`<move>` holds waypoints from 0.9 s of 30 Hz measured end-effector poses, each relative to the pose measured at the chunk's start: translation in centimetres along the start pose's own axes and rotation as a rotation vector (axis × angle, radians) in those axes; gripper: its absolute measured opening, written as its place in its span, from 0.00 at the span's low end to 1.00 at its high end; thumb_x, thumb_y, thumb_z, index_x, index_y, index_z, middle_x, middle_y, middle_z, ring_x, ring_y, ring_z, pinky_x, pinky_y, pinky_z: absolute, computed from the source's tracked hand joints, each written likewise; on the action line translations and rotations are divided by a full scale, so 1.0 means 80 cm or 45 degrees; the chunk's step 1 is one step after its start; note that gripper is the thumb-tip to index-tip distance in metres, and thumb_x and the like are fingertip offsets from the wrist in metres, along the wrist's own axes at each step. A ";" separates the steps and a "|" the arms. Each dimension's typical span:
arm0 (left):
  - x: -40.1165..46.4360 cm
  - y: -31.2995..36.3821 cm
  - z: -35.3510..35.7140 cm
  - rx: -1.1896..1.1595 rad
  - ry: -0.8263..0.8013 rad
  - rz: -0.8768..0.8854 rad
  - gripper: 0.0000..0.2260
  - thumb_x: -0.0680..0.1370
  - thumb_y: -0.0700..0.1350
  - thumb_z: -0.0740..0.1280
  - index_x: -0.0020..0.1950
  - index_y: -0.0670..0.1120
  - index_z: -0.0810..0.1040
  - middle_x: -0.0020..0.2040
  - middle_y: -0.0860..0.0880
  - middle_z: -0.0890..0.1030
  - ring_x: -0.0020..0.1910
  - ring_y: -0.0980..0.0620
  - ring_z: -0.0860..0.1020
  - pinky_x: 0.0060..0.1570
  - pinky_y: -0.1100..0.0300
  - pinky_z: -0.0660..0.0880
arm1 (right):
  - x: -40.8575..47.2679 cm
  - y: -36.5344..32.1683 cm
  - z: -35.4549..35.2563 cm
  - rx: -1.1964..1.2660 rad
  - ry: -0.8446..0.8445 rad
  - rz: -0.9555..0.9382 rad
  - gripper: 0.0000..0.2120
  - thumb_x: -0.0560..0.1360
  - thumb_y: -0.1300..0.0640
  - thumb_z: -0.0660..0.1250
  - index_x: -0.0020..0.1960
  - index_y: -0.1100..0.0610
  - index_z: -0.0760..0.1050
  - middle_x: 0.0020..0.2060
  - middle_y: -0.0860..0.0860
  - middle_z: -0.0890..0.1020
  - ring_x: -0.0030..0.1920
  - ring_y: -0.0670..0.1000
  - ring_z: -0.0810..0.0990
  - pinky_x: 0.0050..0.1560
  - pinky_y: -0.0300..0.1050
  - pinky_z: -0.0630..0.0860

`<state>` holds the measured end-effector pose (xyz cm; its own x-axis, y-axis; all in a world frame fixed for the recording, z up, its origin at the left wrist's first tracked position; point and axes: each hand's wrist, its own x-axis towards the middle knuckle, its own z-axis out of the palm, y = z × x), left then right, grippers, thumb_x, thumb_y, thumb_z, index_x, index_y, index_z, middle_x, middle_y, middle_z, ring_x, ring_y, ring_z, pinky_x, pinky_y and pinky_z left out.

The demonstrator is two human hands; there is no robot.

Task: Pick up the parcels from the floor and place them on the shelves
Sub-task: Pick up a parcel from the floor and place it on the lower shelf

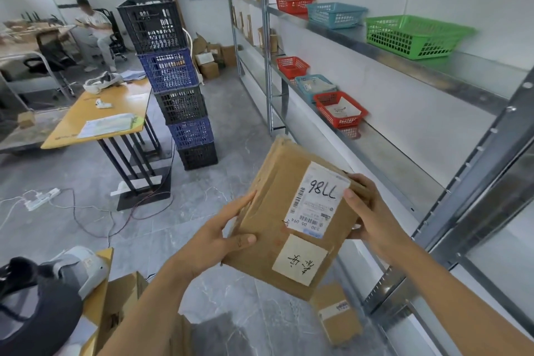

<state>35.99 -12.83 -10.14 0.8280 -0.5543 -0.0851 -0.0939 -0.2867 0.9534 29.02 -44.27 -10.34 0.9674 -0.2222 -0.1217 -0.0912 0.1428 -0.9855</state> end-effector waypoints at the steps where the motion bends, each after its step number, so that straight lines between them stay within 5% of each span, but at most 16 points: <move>1: 0.002 0.002 -0.001 0.018 0.103 0.020 0.31 0.72 0.50 0.78 0.69 0.74 0.74 0.78 0.65 0.67 0.75 0.63 0.68 0.69 0.57 0.71 | -0.001 0.001 -0.004 -0.011 0.035 -0.026 0.33 0.61 0.33 0.79 0.62 0.39 0.73 0.64 0.55 0.79 0.60 0.59 0.82 0.45 0.63 0.86; 4: 0.015 0.001 -0.001 -0.267 0.465 -0.053 0.39 0.65 0.53 0.82 0.73 0.63 0.72 0.75 0.50 0.72 0.68 0.47 0.77 0.61 0.53 0.77 | -0.004 0.000 -0.009 -0.128 0.143 -0.095 0.30 0.62 0.31 0.77 0.55 0.44 0.72 0.69 0.52 0.75 0.59 0.51 0.81 0.42 0.47 0.86; 7: 0.031 -0.001 0.007 -0.517 0.549 -0.152 0.39 0.61 0.61 0.84 0.68 0.47 0.79 0.64 0.46 0.85 0.62 0.45 0.84 0.66 0.45 0.78 | -0.010 -0.008 -0.006 -0.378 0.148 -0.119 0.21 0.72 0.35 0.66 0.62 0.38 0.69 0.65 0.48 0.79 0.58 0.47 0.82 0.41 0.41 0.84; 10: 0.036 0.002 0.026 -0.542 0.509 -0.249 0.15 0.78 0.58 0.71 0.63 0.54 0.80 0.56 0.50 0.89 0.57 0.48 0.86 0.58 0.49 0.81 | -0.011 -0.012 -0.005 -0.742 0.006 -0.037 0.23 0.78 0.34 0.56 0.73 0.29 0.58 0.62 0.40 0.78 0.57 0.48 0.80 0.45 0.34 0.80; 15: 0.031 -0.003 0.035 -0.626 0.306 -0.412 0.15 0.85 0.61 0.56 0.72 0.69 0.68 0.51 0.60 0.90 0.56 0.52 0.86 0.50 0.49 0.82 | -0.017 -0.007 -0.007 -0.716 -0.120 -0.010 0.17 0.83 0.41 0.57 0.70 0.30 0.64 0.61 0.30 0.77 0.61 0.35 0.77 0.56 0.28 0.73; 20: 0.020 -0.017 0.034 -0.514 0.120 -0.518 0.21 0.82 0.67 0.52 0.76 0.76 0.57 0.65 0.58 0.84 0.64 0.49 0.83 0.64 0.35 0.78 | -0.012 0.012 -0.011 -0.446 0.195 -0.019 0.07 0.81 0.57 0.69 0.58 0.53 0.76 0.60 0.52 0.85 0.53 0.46 0.86 0.56 0.53 0.84; 24: 0.012 -0.014 0.027 -0.327 0.040 -0.477 0.21 0.82 0.68 0.51 0.73 0.81 0.52 0.66 0.61 0.82 0.63 0.52 0.82 0.52 0.42 0.82 | -0.012 0.004 -0.015 -0.383 0.171 -0.009 0.32 0.77 0.59 0.74 0.75 0.44 0.64 0.59 0.56 0.82 0.56 0.54 0.85 0.49 0.53 0.85; 27: 0.010 -0.001 0.018 -0.173 0.247 -0.326 0.18 0.82 0.64 0.59 0.73 0.74 0.68 0.58 0.59 0.87 0.60 0.50 0.85 0.59 0.45 0.82 | -0.011 -0.011 -0.023 -0.464 0.042 0.030 0.46 0.77 0.54 0.74 0.79 0.28 0.47 0.53 0.58 0.83 0.49 0.57 0.89 0.42 0.51 0.86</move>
<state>35.88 -14.41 -10.69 0.9060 -0.3154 -0.2822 0.1940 -0.2831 0.9392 27.83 -45.97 -9.57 0.9564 -0.2548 -0.1426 -0.1972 -0.2032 -0.9591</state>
